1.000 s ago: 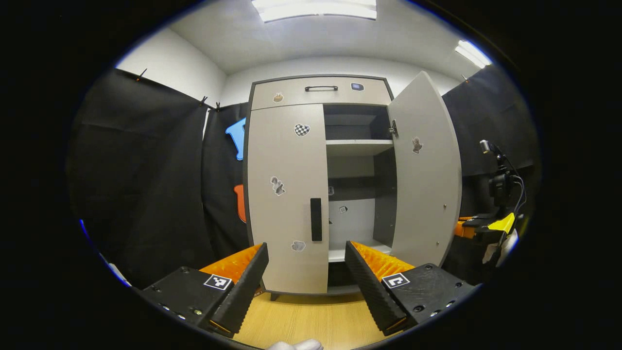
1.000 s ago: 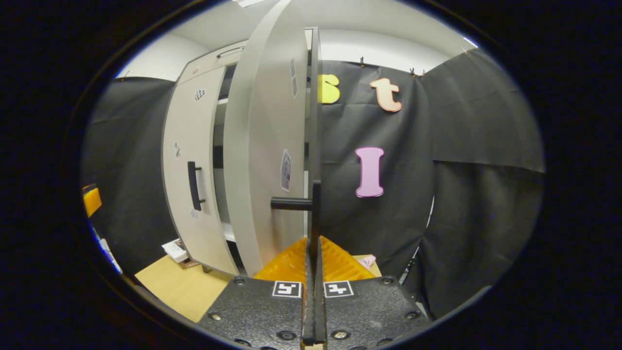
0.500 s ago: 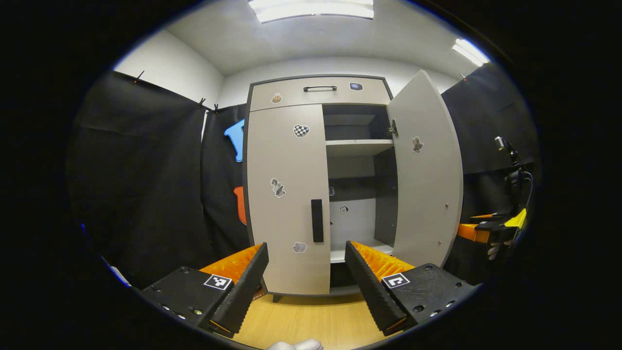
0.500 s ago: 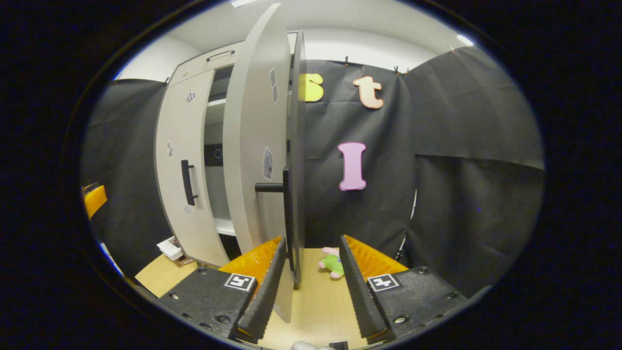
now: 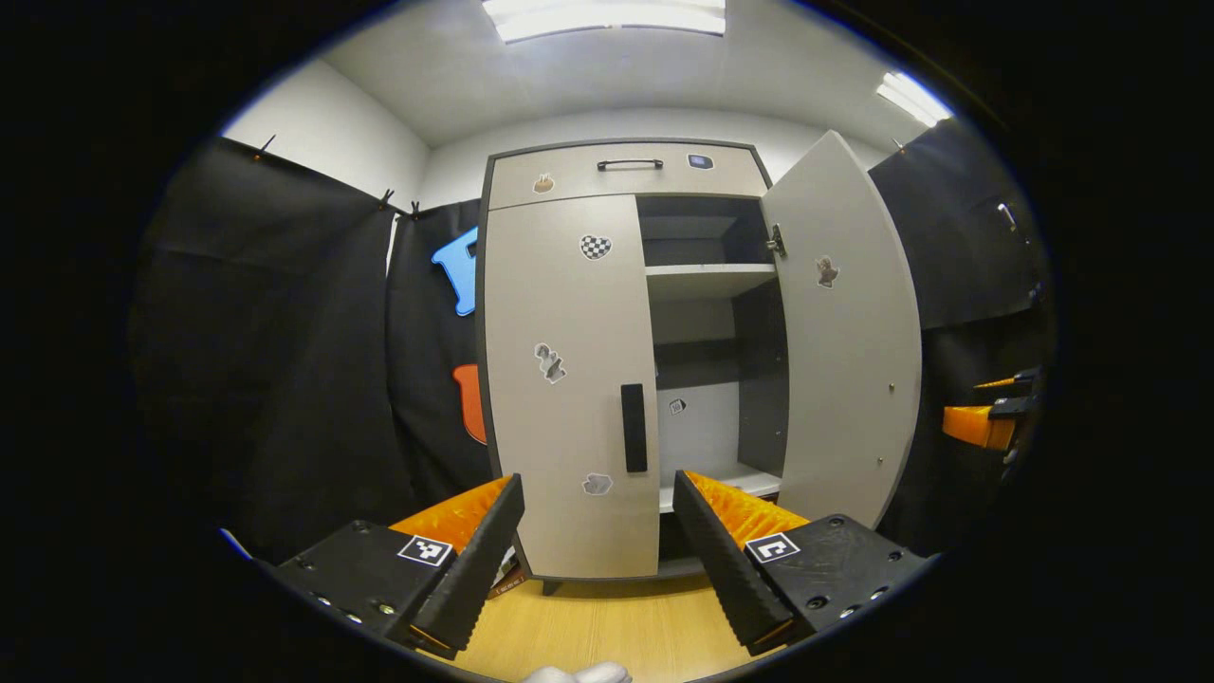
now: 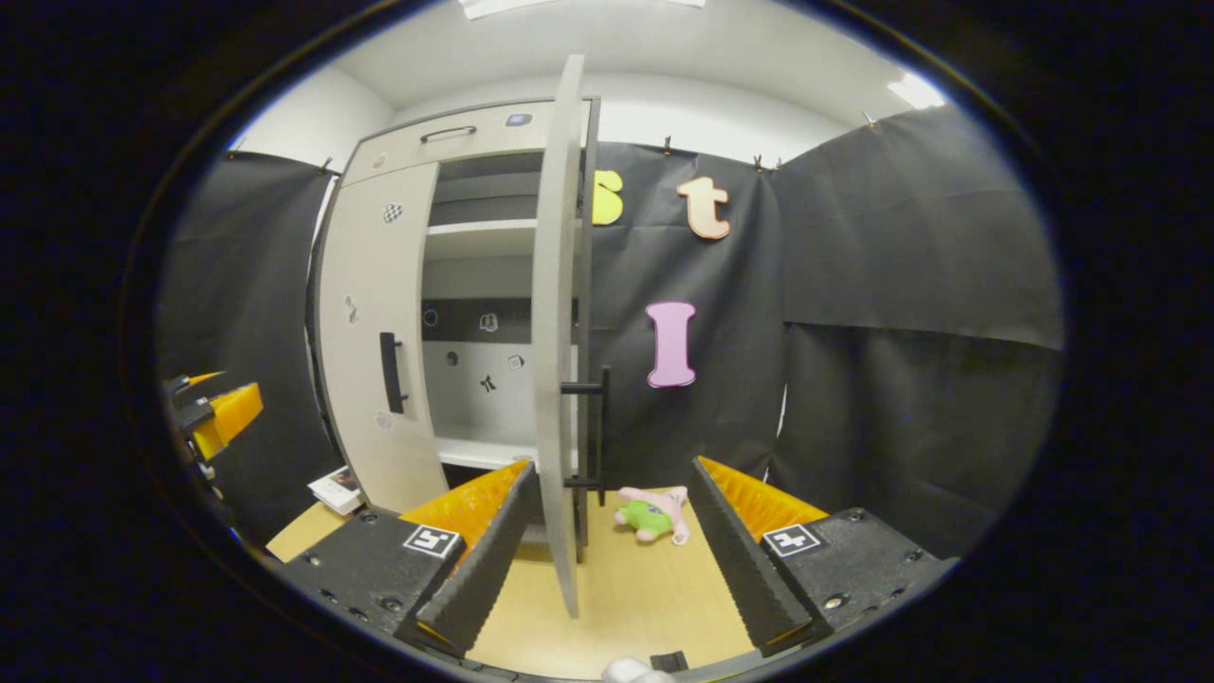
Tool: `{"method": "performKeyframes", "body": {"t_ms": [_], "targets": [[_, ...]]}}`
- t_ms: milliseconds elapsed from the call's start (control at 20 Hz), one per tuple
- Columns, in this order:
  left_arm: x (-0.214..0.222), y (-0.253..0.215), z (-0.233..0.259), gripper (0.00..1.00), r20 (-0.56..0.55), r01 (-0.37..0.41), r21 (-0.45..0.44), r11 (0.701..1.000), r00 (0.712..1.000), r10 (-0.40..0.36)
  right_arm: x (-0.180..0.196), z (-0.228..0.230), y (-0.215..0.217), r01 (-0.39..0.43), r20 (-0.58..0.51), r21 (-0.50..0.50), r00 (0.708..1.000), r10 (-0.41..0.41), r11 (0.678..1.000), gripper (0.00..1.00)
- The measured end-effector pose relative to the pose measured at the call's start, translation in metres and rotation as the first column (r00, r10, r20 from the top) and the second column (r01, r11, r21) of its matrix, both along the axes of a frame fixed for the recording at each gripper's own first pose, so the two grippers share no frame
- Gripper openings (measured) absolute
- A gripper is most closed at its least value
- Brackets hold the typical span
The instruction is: Open the right door of the double-door shoe cabinet with the right hand, and open the left door with the left hand.
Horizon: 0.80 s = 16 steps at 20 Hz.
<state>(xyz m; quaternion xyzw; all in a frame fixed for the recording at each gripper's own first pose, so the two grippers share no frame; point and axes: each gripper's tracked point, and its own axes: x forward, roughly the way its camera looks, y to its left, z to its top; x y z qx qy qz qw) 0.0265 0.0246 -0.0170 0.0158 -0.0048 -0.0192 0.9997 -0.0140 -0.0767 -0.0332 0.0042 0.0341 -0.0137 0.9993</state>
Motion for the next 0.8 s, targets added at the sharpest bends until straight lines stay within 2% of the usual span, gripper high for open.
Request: {"method": "performKeyframes", "body": {"t_ms": [400,800], "targets": [[0.022,-0.01,-0.01,0.96,-0.016,0.049,-0.039,0.998,0.999,-0.05,-0.028,0.0,0.07,-0.047,0.005,0.009,0.999,0.047,0.999,0.99],[0.062,-0.024,-0.017,0.96,-0.012,0.081,-0.027,0.996,0.997,-0.081,-0.035,0.01,0.087,-0.026,0.008,0.011,1.0,0.026,1.0,1.0]]}}
